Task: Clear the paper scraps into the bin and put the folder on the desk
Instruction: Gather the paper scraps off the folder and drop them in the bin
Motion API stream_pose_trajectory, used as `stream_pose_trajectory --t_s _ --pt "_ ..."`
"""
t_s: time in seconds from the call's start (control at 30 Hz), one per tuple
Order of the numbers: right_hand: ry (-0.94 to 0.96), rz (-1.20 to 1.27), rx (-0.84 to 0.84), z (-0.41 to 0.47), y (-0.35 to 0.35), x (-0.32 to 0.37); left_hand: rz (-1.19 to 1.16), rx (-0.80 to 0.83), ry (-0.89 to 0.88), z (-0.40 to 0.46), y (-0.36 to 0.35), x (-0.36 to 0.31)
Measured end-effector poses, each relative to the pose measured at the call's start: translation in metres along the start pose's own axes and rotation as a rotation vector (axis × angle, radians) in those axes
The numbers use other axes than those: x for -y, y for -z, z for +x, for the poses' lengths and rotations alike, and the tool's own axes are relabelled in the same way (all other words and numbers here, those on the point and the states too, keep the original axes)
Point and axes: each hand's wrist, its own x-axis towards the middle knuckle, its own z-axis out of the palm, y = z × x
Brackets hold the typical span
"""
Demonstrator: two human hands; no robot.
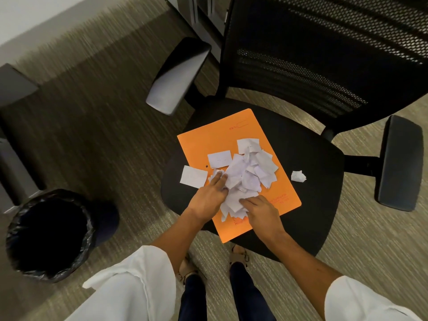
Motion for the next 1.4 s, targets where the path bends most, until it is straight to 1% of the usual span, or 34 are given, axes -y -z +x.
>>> stream_pose_trajectory --t_s 0.1,0.2,0.3,0.37,0.4,0.5,0.57,0.63,0.7,0.73,0.77,0.87,1.0,1.07,1.27,1.4 --pt "-0.013 0.077 -0.069 0.003 0.009 0.001 -0.117 -0.058 0.034 -0.001 0.006 0.003" --pt "-0.029 0.202 -0.115 0.004 0.025 0.002 -0.418 -0.225 0.117 -0.004 0.016 0.003" --pt "-0.009 0.319 -0.159 0.003 0.044 -0.004 -0.577 -0.376 0.056 -0.007 0.029 0.000" --pt "-0.008 0.387 -0.202 0.003 0.058 -0.008 -0.729 -0.475 0.054 -0.010 0.038 0.001" --pt "-0.007 0.419 -0.234 0.002 0.065 -0.010 -0.801 -0.497 0.074 -0.010 0.040 0.001" --pt "-0.021 0.521 -0.299 -0.001 0.085 -0.012 -0.950 -0.482 0.196 -0.014 0.046 0.006" --pt "-0.138 0.715 -0.284 -0.003 0.097 -0.009 -1.080 -0.474 0.268 -0.016 0.045 0.008" --pt "-0.283 0.995 -0.256 -0.003 0.106 -0.004 -1.225 -0.464 0.346 -0.017 0.046 0.009" --pt "-0.369 1.288 -0.206 0.000 0.109 0.004 -1.378 -0.462 0.401 -0.017 0.045 0.007" --pt "-0.399 1.381 -0.162 0.002 0.108 0.009 -1.449 -0.466 0.421 -0.017 0.043 0.005" --pt "-0.413 1.413 -0.117 0.006 0.106 0.014 -1.516 -0.467 0.429 -0.017 0.042 0.003" --pt "-0.388 1.312 -0.032 0.022 0.097 0.031 -1.718 -0.444 0.432 -0.019 0.039 -0.003" --pt "-0.391 1.301 -0.010 0.040 0.088 0.043 -1.901 -0.423 0.519 -0.016 0.030 -0.001" --pt "-0.379 1.270 -0.010 0.044 0.085 0.044 -1.970 -0.403 0.533 -0.015 0.027 0.001" --pt "-0.409 1.041 -0.159 0.045 0.082 0.031 -2.112 -0.408 0.607 -0.014 0.023 0.006" --pt "-0.430 1.002 -0.286 0.036 0.094 0.022 -2.207 -0.416 0.736 -0.009 0.024 0.009"
